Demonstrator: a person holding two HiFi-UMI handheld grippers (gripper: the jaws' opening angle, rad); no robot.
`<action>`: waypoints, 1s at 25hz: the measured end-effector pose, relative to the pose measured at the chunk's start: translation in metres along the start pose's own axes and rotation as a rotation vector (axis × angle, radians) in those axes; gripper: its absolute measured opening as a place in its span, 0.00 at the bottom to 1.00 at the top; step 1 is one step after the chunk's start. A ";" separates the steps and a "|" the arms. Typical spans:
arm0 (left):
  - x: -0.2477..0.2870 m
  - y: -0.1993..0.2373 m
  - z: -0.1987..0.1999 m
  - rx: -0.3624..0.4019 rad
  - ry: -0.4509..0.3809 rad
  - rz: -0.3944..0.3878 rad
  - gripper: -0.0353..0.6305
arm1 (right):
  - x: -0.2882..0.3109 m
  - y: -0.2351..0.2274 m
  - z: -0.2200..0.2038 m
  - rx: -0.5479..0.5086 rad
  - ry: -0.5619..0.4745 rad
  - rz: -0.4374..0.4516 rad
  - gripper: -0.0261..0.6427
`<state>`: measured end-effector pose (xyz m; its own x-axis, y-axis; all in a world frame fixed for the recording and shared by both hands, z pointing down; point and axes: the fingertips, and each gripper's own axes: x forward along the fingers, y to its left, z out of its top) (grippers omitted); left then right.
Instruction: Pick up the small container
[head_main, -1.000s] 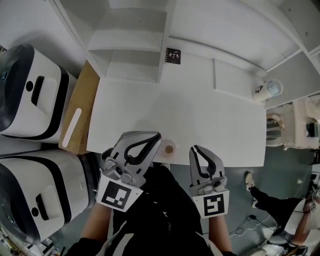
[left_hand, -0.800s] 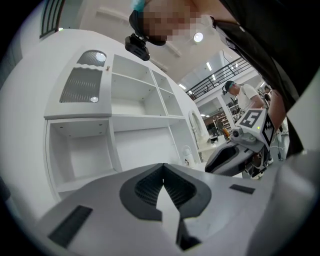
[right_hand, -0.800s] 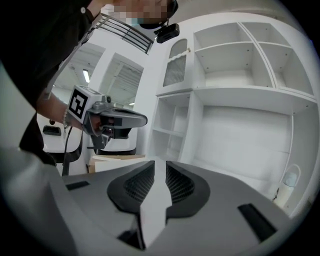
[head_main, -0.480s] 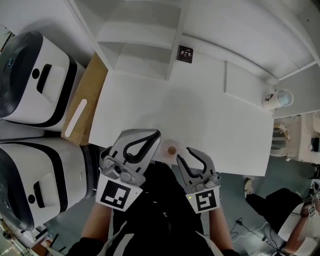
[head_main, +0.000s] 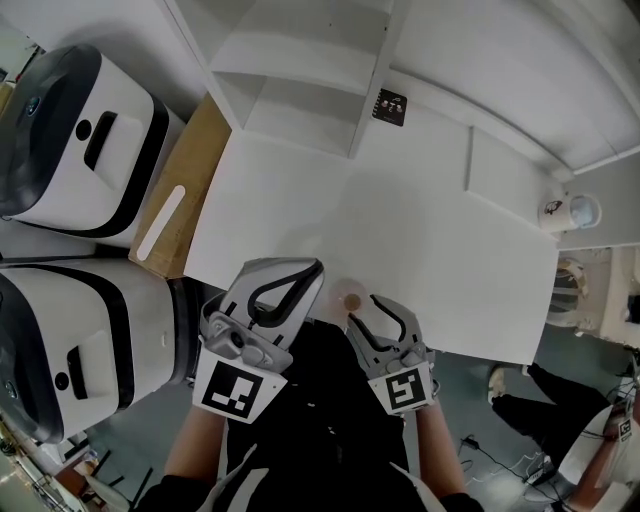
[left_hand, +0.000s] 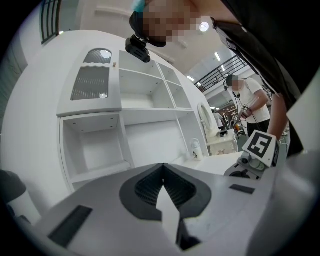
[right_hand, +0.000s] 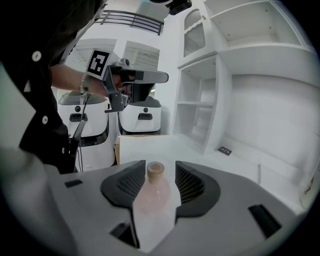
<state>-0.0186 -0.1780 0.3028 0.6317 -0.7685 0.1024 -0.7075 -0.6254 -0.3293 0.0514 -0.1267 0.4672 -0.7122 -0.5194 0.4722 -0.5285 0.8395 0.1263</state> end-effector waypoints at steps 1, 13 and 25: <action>0.000 0.000 -0.001 -0.001 0.002 0.002 0.05 | 0.002 0.001 -0.003 0.006 0.002 0.007 0.31; -0.005 -0.001 -0.011 -0.013 0.036 0.021 0.05 | 0.026 0.013 -0.018 0.009 0.028 0.068 0.31; -0.012 -0.005 -0.020 -0.027 0.056 0.022 0.05 | 0.039 0.008 -0.014 0.016 0.000 0.038 0.28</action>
<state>-0.0287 -0.1682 0.3219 0.5977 -0.7880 0.1477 -0.7298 -0.6111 -0.3065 0.0259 -0.1386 0.4988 -0.7319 -0.4873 0.4763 -0.5084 0.8559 0.0945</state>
